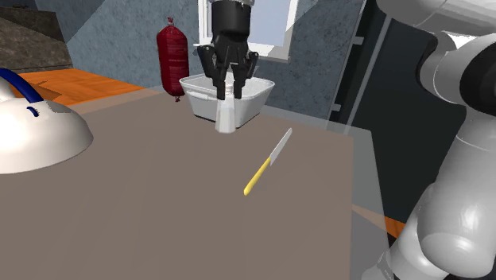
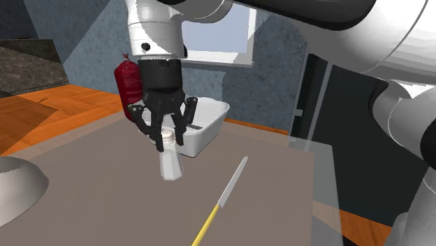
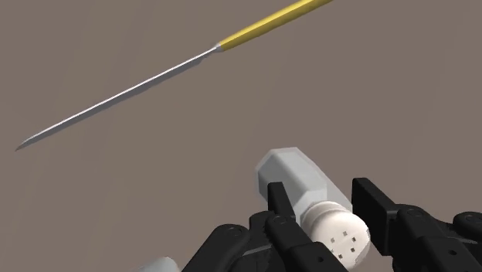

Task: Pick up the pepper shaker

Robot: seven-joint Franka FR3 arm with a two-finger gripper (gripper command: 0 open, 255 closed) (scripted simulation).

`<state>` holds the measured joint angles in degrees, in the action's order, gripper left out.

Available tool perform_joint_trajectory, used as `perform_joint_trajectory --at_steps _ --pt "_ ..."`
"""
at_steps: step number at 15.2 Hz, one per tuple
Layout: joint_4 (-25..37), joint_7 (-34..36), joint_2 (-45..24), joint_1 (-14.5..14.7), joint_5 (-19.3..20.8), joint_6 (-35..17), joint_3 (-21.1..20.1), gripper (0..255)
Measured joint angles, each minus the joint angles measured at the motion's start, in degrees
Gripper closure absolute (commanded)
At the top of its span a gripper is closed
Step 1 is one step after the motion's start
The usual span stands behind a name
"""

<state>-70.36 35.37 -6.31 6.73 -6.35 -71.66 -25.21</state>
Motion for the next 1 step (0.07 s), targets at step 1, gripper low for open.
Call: perform_joint_trajectory --at_steps 1 --pt "0.91 0.09 -0.3 0.05 0.11 0.63 -0.02 255"
